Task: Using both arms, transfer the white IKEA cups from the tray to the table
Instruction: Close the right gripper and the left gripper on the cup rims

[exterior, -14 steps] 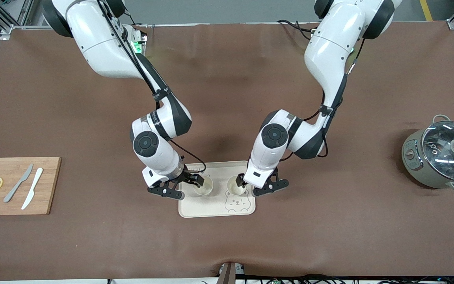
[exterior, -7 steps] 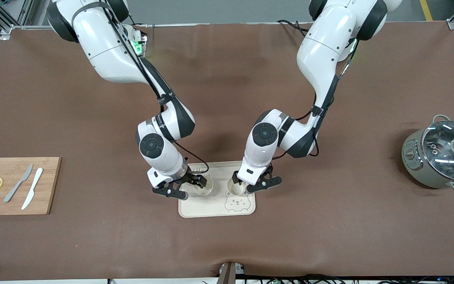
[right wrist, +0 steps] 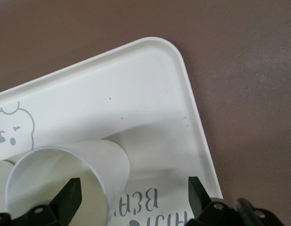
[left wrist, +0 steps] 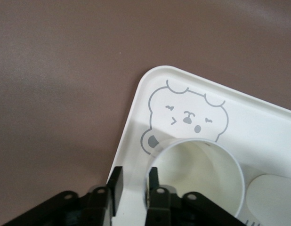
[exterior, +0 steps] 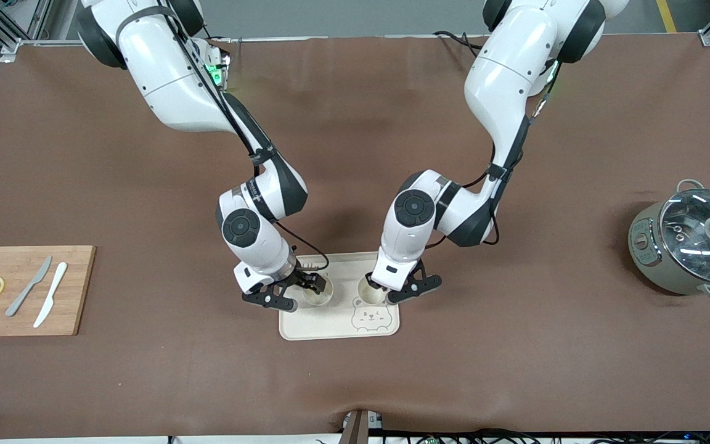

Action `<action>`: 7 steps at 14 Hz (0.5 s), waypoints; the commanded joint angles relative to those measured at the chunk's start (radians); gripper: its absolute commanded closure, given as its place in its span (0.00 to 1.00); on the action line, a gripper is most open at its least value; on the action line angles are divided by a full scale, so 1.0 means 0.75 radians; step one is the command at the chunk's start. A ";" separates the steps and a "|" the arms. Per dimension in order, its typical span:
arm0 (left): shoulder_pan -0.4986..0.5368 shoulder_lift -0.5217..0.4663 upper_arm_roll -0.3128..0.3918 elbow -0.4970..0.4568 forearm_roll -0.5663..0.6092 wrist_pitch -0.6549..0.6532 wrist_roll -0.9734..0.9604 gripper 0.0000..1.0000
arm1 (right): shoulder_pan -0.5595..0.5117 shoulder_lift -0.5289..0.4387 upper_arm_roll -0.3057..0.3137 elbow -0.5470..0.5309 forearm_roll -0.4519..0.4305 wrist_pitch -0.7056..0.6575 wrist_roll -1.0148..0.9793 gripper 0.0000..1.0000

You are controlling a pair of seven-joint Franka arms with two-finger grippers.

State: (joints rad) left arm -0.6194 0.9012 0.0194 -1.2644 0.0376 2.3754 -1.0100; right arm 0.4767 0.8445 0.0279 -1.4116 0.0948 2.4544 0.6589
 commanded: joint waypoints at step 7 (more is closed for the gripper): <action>-0.005 -0.052 0.033 0.015 -0.015 -0.005 -0.032 1.00 | 0.017 0.023 -0.009 0.031 -0.008 0.004 0.030 0.48</action>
State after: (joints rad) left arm -0.6186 0.8952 0.0284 -1.2506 0.0376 2.3793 -1.0210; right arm 0.4795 0.8462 0.0279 -1.4116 0.0948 2.4549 0.6595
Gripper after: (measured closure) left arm 0.969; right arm 0.352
